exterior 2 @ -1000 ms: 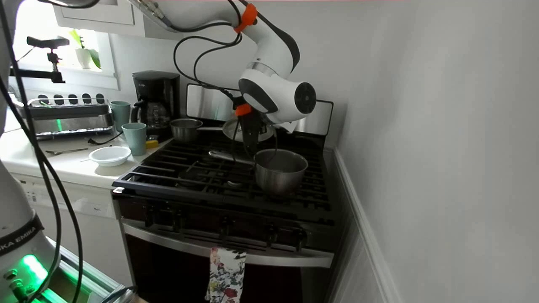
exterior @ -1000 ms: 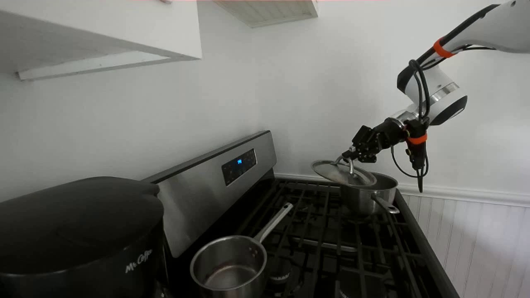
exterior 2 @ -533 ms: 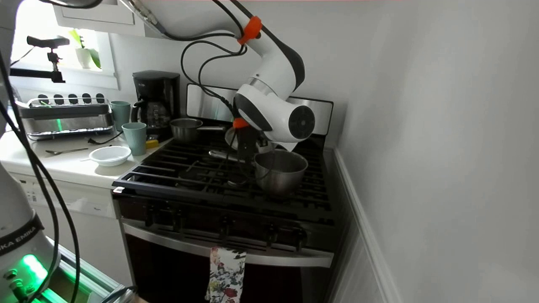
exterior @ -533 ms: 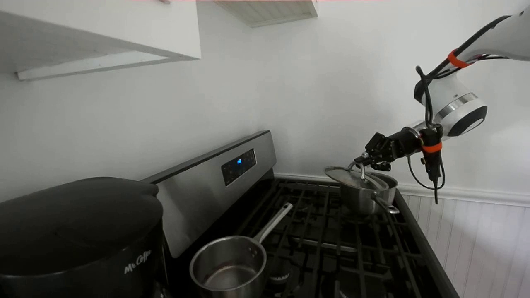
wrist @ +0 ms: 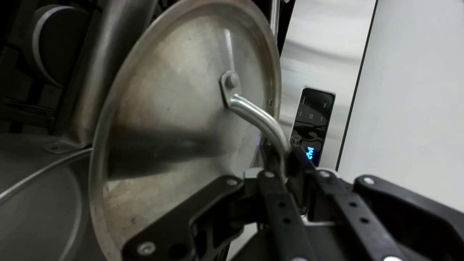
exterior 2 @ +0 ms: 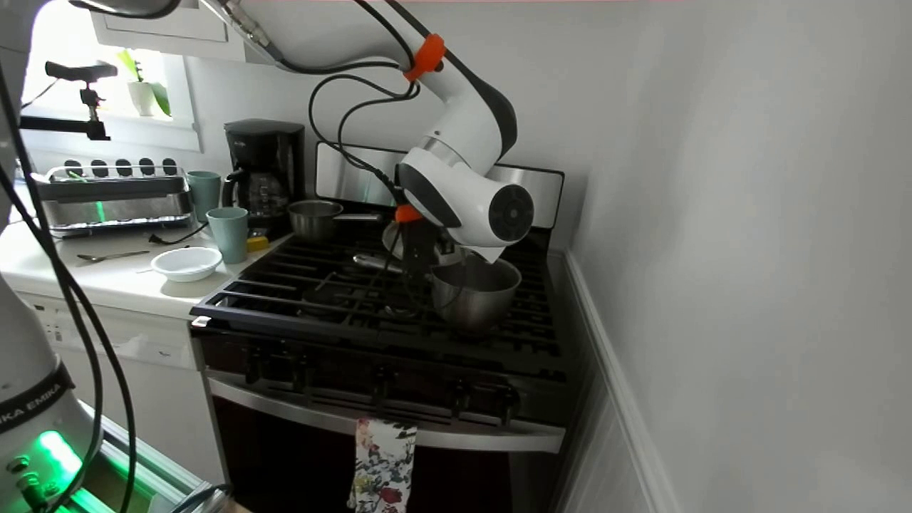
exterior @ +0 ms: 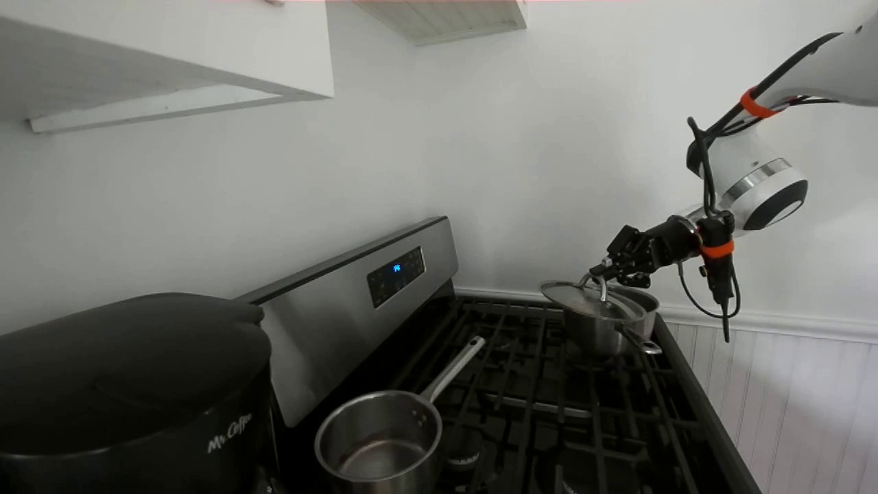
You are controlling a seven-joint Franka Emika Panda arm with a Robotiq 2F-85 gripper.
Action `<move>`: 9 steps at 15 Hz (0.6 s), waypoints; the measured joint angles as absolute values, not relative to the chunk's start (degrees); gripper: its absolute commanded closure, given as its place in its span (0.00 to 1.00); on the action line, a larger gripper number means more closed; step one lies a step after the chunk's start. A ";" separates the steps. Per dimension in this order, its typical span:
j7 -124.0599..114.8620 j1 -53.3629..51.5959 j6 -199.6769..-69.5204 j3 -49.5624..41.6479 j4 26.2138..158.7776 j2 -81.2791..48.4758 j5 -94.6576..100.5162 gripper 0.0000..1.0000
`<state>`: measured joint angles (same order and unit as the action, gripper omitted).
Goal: Move the open pot to the back right plate of the stove then place the lid on it
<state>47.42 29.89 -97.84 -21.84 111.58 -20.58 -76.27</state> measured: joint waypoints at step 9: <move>44.10 31.99 -100.48 -24.48 111.40 -21.57 -76.37 0.96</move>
<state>44.10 31.99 -100.48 -24.48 111.40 -21.57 -76.37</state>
